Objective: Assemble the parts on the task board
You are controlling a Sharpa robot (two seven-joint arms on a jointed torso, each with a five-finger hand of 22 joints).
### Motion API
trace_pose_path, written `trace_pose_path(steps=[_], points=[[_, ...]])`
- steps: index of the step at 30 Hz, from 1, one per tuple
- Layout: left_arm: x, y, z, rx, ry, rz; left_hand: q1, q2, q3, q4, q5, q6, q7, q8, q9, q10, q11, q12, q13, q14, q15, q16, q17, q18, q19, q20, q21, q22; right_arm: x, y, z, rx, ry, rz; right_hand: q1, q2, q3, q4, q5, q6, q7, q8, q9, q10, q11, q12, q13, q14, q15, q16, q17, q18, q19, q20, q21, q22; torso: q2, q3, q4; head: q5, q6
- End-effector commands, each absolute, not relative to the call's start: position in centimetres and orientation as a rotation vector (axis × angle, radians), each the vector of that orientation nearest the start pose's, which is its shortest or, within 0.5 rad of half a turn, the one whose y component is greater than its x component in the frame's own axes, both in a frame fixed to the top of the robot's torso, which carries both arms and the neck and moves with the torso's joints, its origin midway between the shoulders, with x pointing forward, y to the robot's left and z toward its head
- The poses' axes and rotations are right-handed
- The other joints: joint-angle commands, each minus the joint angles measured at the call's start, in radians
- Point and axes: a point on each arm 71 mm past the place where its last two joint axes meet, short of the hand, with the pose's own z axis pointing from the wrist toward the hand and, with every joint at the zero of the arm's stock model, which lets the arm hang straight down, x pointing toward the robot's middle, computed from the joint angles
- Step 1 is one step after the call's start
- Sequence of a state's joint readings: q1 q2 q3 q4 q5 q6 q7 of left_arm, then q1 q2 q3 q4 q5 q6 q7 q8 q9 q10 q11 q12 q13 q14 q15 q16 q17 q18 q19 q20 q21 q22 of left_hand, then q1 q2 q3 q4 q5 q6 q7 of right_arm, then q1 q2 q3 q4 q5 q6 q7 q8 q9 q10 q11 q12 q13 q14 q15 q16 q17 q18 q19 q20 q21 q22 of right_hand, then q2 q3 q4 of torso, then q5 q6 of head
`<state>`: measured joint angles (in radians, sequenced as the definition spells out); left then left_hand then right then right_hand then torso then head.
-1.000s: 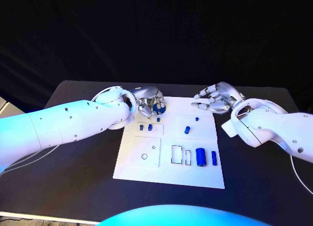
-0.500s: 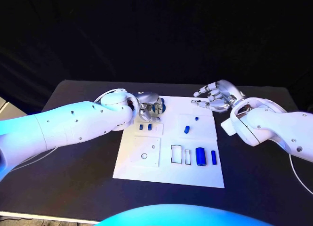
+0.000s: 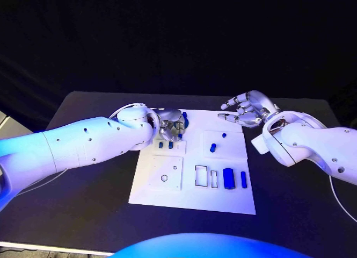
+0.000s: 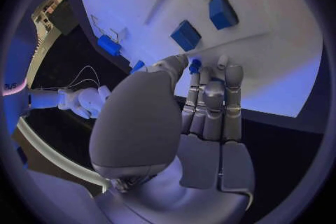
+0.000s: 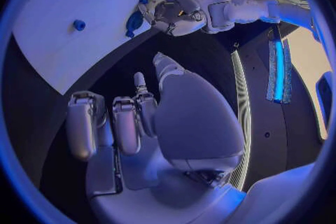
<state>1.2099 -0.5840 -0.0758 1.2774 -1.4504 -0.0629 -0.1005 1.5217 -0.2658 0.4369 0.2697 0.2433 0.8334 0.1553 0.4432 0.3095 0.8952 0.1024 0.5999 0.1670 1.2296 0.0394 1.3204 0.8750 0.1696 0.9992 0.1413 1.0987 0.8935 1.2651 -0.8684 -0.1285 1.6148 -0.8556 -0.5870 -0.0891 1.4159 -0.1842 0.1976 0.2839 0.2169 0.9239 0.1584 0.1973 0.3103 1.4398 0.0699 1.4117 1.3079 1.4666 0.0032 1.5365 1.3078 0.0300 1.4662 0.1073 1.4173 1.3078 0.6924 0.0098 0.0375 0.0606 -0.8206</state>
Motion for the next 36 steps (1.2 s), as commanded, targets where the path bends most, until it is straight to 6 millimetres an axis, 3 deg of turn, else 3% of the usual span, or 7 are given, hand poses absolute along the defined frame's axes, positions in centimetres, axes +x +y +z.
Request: trace_pose_path(steps=[1,11,27,33,36], points=[[51.54,13.09,-22.3,0.319,1.93,-0.616,0.019,0.0,0.023,-0.007,-0.002,0.014,-0.001,-0.006,-0.003,0.014,-0.002,-0.009,-0.005,0.018,-0.004,0.017,0.018,-0.016,0.019,-0.002,0.023,0.028,47.42,-20.3,-17.56,0.472,1.611,0.884,0.0,-0.006,0.007,-0.001,0.004,-0.007,-0.003,0.006,-0.001,-0.006,0.002,-0.005,0.123,0.08,-0.005,-0.005,0.169,0.009,0.028,-0.004,-0.003,0.168,0.001,0.0,0.0,-0.001,0.0],[51.55,12.87,-22.52,0.317,1.934,-0.622,0.032,0.014,0.088,-0.038,-0.005,0.055,-0.005,-0.012,-0.005,0.058,-0.01,-0.039,-0.021,0.046,-0.012,0.048,0.046,-0.026,0.052,-0.009,0.084,0.096,47.38,-20.26,-17.58,0.47,1.616,0.884,0.0,-0.006,0.01,0.0,0.005,-0.007,-0.003,0.008,-0.001,-0.005,0.001,-0.005,0.122,0.08,-0.005,-0.005,0.171,0.008,0.028,-0.005,-0.003,0.168,0.0,0.0002,0.0001,-0.002,-0.001],[51.67,12.58,-22.56,0.303,1.918,-0.642,0.014,0.015,0.107,-0.053,-0.007,0.069,-0.006,-0.02,-0.005,0.076,-0.011,-0.067,-0.032,0.059,-0.012,0.06,0.055,-0.031,0.066,-0.009,0.111,0.127,47.33,-20.14,-17.63,0.467,1.627,0.885,0.001,-0.006,0.012,0.0,0.006,-0.005,-0.004,0.01,-0.001,-0.005,0.001,-0.006,0.122,0.08,-0.006,-0.005,0.172,0.008,0.029,-0.005,-0.003,0.168,-0.001,0.0004,0.0005,-0.001,0.001],[51.82,12.76,-22.15,0.272,1.85,-0.681,0.012,0.029,0.142,-0.093,-0.006,0.131,-0.018,-0.013,0.012,0.152,-0.028,-0.097,-0.037,0.099,-0.03,0.081,0.095,-0.041,0.109,-0.022,0.158,0.185,47.32,-20.13,-17.64,0.466,1.629,0.884,0.001,-0.006,0.012,0.0,0.006,-0.005,-0.004,0.01,-0.001,-0.005,0.001,-0.006,0.122,0.08,-0.006,-0.005,0.172,0.008,0.029,-0.005,-0.003,0.168,-0.001,0.0,0.0003,-0.002,0.003],[51.78,12.91,-22.07,0.251,1.83,-0.695,-0.006,0.029,0.162,-0.113,-0.005,0.146,-0.019,-0.028,0.017,0.183,-0.031,-0.138,-0.042,0.114,-0.033,0.083,0.102,-0.046,0.126,-0.027,0.178,0.209,47.31,-20.13,-17.64,0.465,1.629,0.884,0.001,-0.006,0.012,0.0,0.006,-0.005,-0.004,0.01,-0.001,-0.005,0.001,-0.006,0.122,0.08,-0.006,-0.005,0.172,0.008,0.029,-0.005,-0.003,0.168,-0.001,0.0,-0.0001,-0.001,0.006]])
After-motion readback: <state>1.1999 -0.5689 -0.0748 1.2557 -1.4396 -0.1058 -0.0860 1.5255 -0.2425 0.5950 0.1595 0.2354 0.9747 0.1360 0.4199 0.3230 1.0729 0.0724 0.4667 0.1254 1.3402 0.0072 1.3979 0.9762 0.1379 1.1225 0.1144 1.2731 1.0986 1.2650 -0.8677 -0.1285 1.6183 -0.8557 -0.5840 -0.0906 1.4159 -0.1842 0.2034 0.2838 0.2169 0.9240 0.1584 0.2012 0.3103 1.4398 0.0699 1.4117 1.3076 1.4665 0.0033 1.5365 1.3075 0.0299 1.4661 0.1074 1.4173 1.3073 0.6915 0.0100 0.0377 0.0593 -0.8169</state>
